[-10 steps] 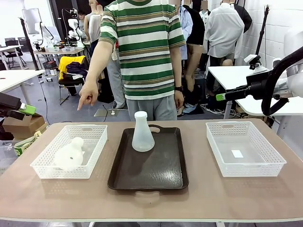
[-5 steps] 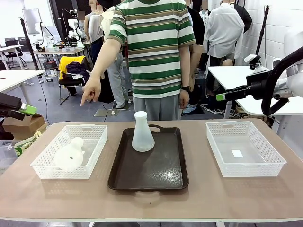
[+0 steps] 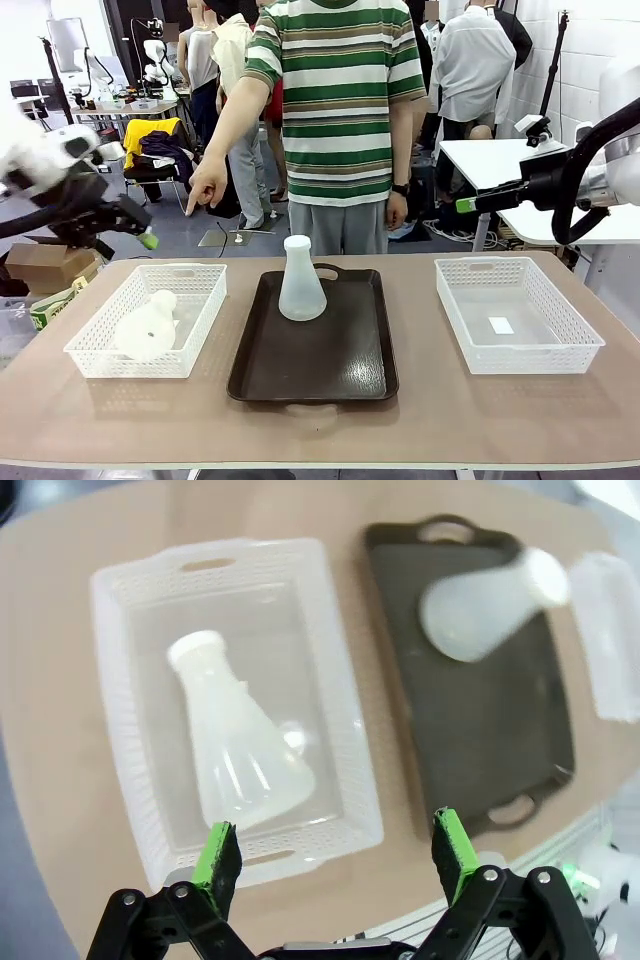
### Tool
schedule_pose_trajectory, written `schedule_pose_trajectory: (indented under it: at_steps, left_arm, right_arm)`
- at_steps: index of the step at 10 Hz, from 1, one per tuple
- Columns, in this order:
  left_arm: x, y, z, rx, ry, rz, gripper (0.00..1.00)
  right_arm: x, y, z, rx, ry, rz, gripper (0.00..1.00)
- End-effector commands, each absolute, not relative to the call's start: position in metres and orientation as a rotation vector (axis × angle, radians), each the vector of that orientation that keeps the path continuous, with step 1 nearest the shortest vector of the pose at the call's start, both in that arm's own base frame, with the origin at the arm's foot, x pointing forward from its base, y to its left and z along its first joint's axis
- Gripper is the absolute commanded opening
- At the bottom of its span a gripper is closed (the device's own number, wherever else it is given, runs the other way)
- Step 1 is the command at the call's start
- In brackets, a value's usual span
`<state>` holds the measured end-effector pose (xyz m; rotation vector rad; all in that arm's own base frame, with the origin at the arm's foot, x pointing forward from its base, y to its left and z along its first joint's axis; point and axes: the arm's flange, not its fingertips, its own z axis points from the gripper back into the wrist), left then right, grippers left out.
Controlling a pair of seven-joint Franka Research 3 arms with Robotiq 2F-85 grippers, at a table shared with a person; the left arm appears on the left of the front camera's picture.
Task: Prepare the laboratory tools.
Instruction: Pick up the Big flask that the person points to.
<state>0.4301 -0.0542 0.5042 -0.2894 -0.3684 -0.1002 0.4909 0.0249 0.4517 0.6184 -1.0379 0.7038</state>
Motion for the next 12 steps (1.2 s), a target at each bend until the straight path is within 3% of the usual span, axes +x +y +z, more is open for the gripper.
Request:
schedule_pose_trajectory:
  at_steps: [1, 3, 12]
  left_arm:
    - [0.464, -0.066, 0.523, -0.085, -0.241, 0.076, 1.00]
    - [0.493, -0.079, 0.510, 0.026, -0.179, 0.164, 1.00]
    - [0.576, -0.063, 0.390, -0.020, -0.069, 0.246, 1.00]
  right_arm:
    - [0.492, 0.025, 0.454, 0.608, -1.026, 0.698, 1.00]
    - [0.492, 0.025, 0.454, 0.608, -1.026, 0.698, 1.00]
    - [0.492, 0.025, 0.454, 0.608, -1.026, 0.698, 1.00]
